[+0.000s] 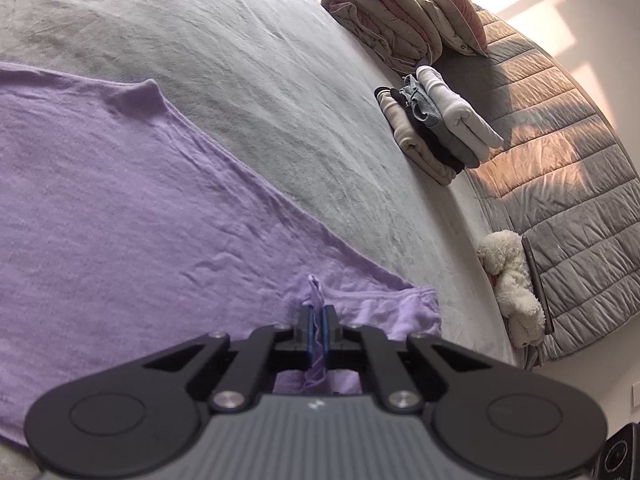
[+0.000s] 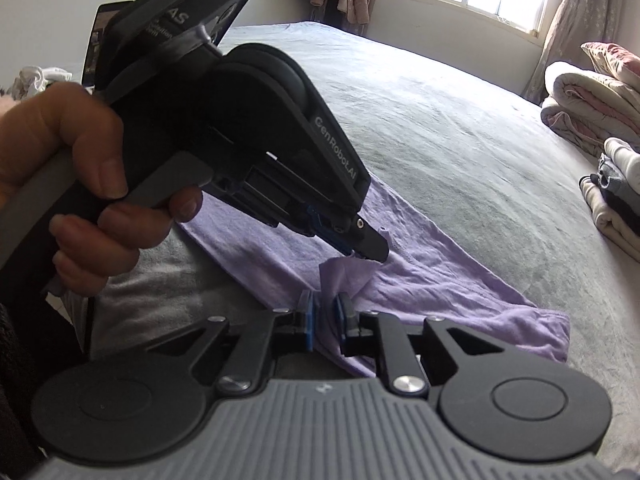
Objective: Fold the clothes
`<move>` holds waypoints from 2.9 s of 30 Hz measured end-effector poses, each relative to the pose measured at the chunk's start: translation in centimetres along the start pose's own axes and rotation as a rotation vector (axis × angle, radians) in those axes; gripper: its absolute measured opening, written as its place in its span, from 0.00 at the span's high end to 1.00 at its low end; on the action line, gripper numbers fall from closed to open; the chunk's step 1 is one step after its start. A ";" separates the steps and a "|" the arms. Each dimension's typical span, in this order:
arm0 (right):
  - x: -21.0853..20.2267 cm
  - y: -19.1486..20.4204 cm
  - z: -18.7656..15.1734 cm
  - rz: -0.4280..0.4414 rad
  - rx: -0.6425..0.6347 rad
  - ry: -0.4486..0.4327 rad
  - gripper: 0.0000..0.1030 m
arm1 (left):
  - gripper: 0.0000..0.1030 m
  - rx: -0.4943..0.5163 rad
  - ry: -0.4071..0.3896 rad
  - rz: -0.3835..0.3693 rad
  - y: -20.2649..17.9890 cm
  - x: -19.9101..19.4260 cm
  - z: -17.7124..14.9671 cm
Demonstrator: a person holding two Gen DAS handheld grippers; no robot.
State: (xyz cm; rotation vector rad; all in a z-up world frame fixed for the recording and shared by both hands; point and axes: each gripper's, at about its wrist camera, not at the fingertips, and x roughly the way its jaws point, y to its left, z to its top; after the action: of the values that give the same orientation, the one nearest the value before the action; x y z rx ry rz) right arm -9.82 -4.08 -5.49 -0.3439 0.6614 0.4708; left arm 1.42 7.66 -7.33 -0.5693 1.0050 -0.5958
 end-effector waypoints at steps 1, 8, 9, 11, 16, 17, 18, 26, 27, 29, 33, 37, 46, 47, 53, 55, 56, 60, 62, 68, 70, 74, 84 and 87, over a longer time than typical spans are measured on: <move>0.0 0.0 0.0 -0.005 -0.005 -0.001 0.84 | 0.96 -0.002 0.000 -0.001 0.0 0.0 0.0; -0.2 -4.1 -0.5 0.062 0.269 -0.003 0.96 | 0.72 -0.030 0.007 -0.016 0.3 -0.3 0.3; -0.2 -4.8 -0.8 0.082 0.318 -0.004 0.96 | 0.72 -0.030 0.007 -0.022 0.2 -0.4 0.3; -0.3 -6.2 -1.3 0.122 0.415 -0.005 0.96 | 0.71 -0.030 0.012 -0.030 0.1 -0.5 0.4; -0.4 -9.7 -2.6 0.223 0.658 -0.008 0.94 | 0.71 -0.044 0.032 -0.044 -0.1 0.2 0.3; -0.4 -10.0 -2.7 0.231 0.688 -0.008 0.94 | 0.73 -0.048 0.034 -0.042 -0.2 0.3 0.2; -0.4 -9.9 -2.8 0.230 0.701 -0.006 0.91 | 0.80 -0.050 0.038 -0.041 -0.3 0.6 0.2; -0.8 -9.1 -2.5 0.212 0.643 -0.021 0.67 | 0.90 -0.049 0.049 -0.026 -0.6 1.2 0.1; -0.8 -8.9 -2.4 0.207 0.626 -0.023 0.64 | 0.90 -0.049 0.050 -0.022 -0.6 1.2 0.1; -0.7 -8.3 -2.3 0.181 0.579 -0.025 0.64 | 0.90 -0.051 0.051 -0.019 -0.5 1.3 0.1; -0.4 -7.1 -2.1 0.115 0.478 -0.027 0.68 | 0.90 -0.058 0.055 -0.030 -0.5 1.3 0.2; -0.7 -7.3 -2.5 0.082 0.482 -0.037 0.86 | 0.88 -0.075 0.055 -0.037 -0.3 1.2 0.3; -1.7 -8.8 -2.4 0.170 0.594 -0.088 0.88 | 0.69 -0.143 0.044 -0.095 0.6 0.6 0.5; -1.6 -8.6 -2.2 0.177 0.585 -0.090 0.88 | 0.69 -0.147 0.043 -0.096 0.7 0.5 0.5; -1.3 -6.5 -1.6 0.167 0.483 -0.077 0.90 | 0.69 -0.153 0.039 -0.086 0.9 0.3 0.6; -1.5 -5.8 -1.8 0.129 0.439 -0.068 0.90 | 0.69 -0.148 0.043 -0.086 0.8 0.3 0.6; -1.5 -5.5 -1.8 0.110 0.418 -0.064 0.85 | 0.69 -0.146 0.045 -0.087 0.7 0.3 0.6; -2.1 -4.9 -2.1 0.044 0.352 -0.074 0.57 | 0.69 -0.139 0.050 -0.092 0.5 0.4 0.6; -2.2 -4.4 -2.0 0.013 0.304 -0.078 0.57 | 0.69 -0.132 0.052 -0.098 0.4 0.4 0.6; -1.4 -5.2 -2.4 -0.031 0.343 -0.041 0.57 | 0.69 -0.130 0.055 -0.090 0.4 0.4 0.5; -1.2 -6.3 -2.6 0.004 0.422 -0.036 0.57 | 0.69 -0.137 0.055 -0.090 0.6 0.4 0.6; -0.3 -8.5 -3.0 0.113 0.611 -0.051 0.57 | 0.69 -0.148 0.056 -0.091 0.8 0.4 0.7; -0.5 -6.4 -1.8 0.151 0.542 -0.095 0.96 | 0.69 -0.197 0.063 -0.098 1.6 0.0 0.8; -0.6 -5.2 -1.2 0.138 0.473 -0.107 0.96 | 0.70 -0.194 0.068 -0.088 1.6 -0.2 0.8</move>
State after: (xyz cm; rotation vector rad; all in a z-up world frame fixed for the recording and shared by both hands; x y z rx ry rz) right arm -8.12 -9.17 -5.13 0.1740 0.6728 0.4449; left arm 2.31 9.06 -7.94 -0.7719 1.1132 -0.6025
